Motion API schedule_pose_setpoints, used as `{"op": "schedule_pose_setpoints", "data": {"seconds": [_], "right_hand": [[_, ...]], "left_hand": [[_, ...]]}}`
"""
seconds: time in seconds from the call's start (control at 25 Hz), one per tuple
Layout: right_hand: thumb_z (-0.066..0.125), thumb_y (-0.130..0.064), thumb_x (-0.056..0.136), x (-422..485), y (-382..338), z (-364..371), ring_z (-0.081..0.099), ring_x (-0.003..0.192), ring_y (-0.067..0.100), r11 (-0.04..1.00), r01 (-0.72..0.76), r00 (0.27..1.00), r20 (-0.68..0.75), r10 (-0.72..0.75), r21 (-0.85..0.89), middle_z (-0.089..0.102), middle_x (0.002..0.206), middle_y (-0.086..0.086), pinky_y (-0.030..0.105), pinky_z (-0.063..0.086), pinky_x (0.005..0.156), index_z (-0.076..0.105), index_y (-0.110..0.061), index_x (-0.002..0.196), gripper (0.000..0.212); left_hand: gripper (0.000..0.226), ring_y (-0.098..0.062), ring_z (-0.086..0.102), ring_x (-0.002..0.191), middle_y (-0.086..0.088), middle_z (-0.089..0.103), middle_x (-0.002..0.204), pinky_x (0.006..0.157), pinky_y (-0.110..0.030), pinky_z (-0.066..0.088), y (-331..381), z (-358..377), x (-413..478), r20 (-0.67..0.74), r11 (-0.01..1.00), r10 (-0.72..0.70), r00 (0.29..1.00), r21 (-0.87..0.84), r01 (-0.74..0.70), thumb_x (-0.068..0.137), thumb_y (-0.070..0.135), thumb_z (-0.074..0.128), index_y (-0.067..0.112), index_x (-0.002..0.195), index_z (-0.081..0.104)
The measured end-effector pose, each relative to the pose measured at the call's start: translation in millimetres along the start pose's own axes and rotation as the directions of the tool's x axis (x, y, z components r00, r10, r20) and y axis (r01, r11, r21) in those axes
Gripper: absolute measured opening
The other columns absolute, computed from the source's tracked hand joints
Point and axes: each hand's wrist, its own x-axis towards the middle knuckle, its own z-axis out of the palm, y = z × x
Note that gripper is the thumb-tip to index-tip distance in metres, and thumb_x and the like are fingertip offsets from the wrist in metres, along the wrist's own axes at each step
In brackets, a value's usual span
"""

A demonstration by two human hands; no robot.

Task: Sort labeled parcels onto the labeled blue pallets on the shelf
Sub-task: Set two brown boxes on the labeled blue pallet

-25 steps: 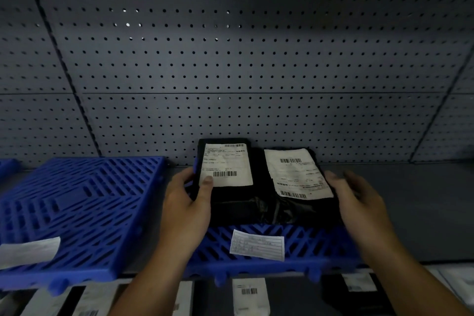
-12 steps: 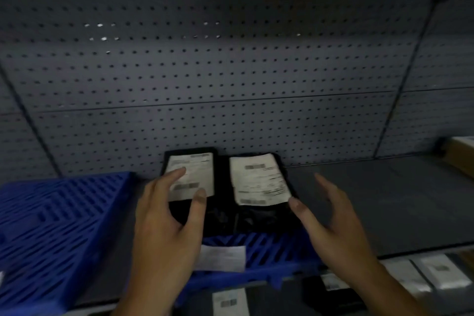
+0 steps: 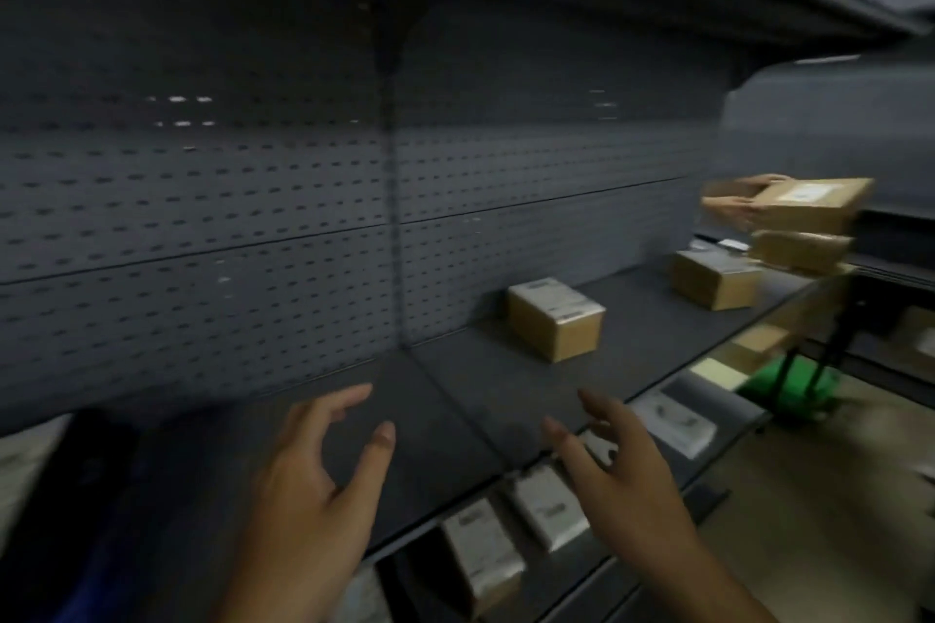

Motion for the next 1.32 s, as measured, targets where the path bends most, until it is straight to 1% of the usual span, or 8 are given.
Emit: {"op": "schedule_pose_setpoints", "data": {"seconds": [0.16, 0.4, 0.52, 0.68, 0.8, 1.0, 1.16, 1.32], "right_hand": [[0.061, -0.081, 0.059, 41.7, 54.4, -116.1, 0.055, 0.111, 0.004, 0.996, -0.076, 0.983, -0.165, 0.083, 0.046, 0.056, 0.134, -0.016, 0.023, 0.047, 0.083, 0.053, -0.036, 0.134, 0.087], [0.061, -0.080, 0.053, 110.5, 129.1, -201.2, 0.056, 0.115, 0.013, 0.988, -0.155, 0.945, -0.290, 0.152, 0.011, 0.057, 0.130, -0.011, 0.030, 0.045, 0.083, 0.055, -0.040, 0.125, 0.082], [0.063, -0.078, 0.051, 158.6, 160.4, -217.9, 0.057, 0.112, 0.014, 0.987, -0.158, 0.943, -0.299, 0.149, -0.009, 0.058, 0.129, -0.008, 0.032, 0.047, 0.083, 0.056, -0.033, 0.128, 0.090], [0.069, -0.076, 0.049, 243.9, 181.0, -238.0, 0.056, 0.115, 0.019, 0.992, -0.124, 0.934, -0.336, 0.121, 0.012, 0.057, 0.135, 0.000, 0.041, 0.049, 0.091, 0.052, -0.025, 0.132, 0.099], [0.078, -0.073, 0.052, 306.1, 192.7, -252.1, 0.047, 0.132, 0.025, 0.996, -0.079, 0.918, -0.393, 0.056, -0.042, 0.045, 0.151, 0.004, 0.048, 0.046, 0.104, 0.038, -0.021, 0.149, 0.118], [0.077, -0.078, 0.042, 392.0, 212.4, -260.5, 0.033, 0.144, 0.029, 0.993, -0.023, 0.915, -0.403, -0.026, -0.117, 0.031, 0.158, 0.007, 0.055, 0.038, 0.111, 0.022, -0.024, 0.154, 0.136], [0.086, -0.067, 0.042, 436.3, 225.8, -259.9, 0.041, 0.139, 0.023, 0.994, 0.093, 0.940, -0.324, -0.108, -0.062, 0.041, 0.152, 0.005, 0.048, 0.037, 0.111, 0.020, -0.032, 0.151, 0.132], [0.093, -0.046, 0.055, 455.0, 241.5, -257.1, 0.044, 0.135, 0.016, 0.990, 0.143, 0.956, -0.259, -0.136, 0.008, 0.045, 0.149, 0.001, 0.042, 0.040, 0.110, 0.028, -0.028, 0.151, 0.117]], "left_hand": [[0.021, 0.017, 0.048, 0.100, 0.029, 0.054, 0.117, 0.088, -0.029, 0.038, 41.6, 122.7, 14.6, 0.153, 0.994, -0.094, 0.984, -0.048, 0.102, 0.089, 0.051, 0.066, 0.056, 0.108, 0.060], [0.021, 0.014, 0.046, 0.098, 0.029, 0.052, 0.115, 0.078, -0.025, 0.037, 61.6, 250.9, 57.3, 0.193, 0.989, -0.130, 0.973, -0.037, 0.140, 0.089, 0.051, 0.068, 0.056, 0.108, 0.060], [0.040, 0.009, 0.048, 0.096, 0.030, 0.044, 0.111, 0.077, -0.021, 0.038, 52.9, 298.1, 86.8, 0.101, 0.994, -0.108, 0.989, -0.019, 0.110, 0.085, 0.045, 0.074, 0.049, 0.121, 0.057], [0.095, -0.018, 0.049, 0.120, 0.005, 0.037, 0.138, 0.104, -0.047, 0.045, 43.6, 340.6, 125.4, -0.049, 0.976, -0.217, 0.975, 0.017, 0.218, 0.067, 0.051, 0.088, 0.031, 0.147, 0.042], [0.120, -0.026, 0.044, 0.131, -0.004, 0.034, 0.149, 0.113, -0.054, 0.039, 44.1, 364.7, 144.9, -0.117, 0.964, -0.252, 0.961, 0.055, 0.260, 0.047, 0.054, 0.094, 0.025, 0.150, 0.039], [0.123, -0.034, 0.054, 0.126, -0.012, 0.059, 0.133, 0.110, -0.054, 0.044, 37.1, 384.6, 155.9, -0.191, 0.952, -0.276, 0.942, 0.079, 0.295, 0.021, 0.064, 0.091, 0.015, 0.127, 0.050], [0.123, -0.020, 0.062, 0.118, -0.001, 0.063, 0.128, 0.101, -0.031, 0.054, 31.5, 405.9, 145.7, -0.308, 0.954, -0.240, 0.921, 0.101, 0.283, 0.028, 0.066, 0.094, 0.022, 0.135, 0.051], [0.132, -0.023, 0.048, 0.135, -0.001, 0.044, 0.147, 0.110, -0.047, 0.044, 29.7, 425.6, 136.3, -0.448, 0.932, -0.280, 0.849, 0.085, 0.351, 0.036, 0.067, 0.092, 0.024, 0.146, 0.033]]}}
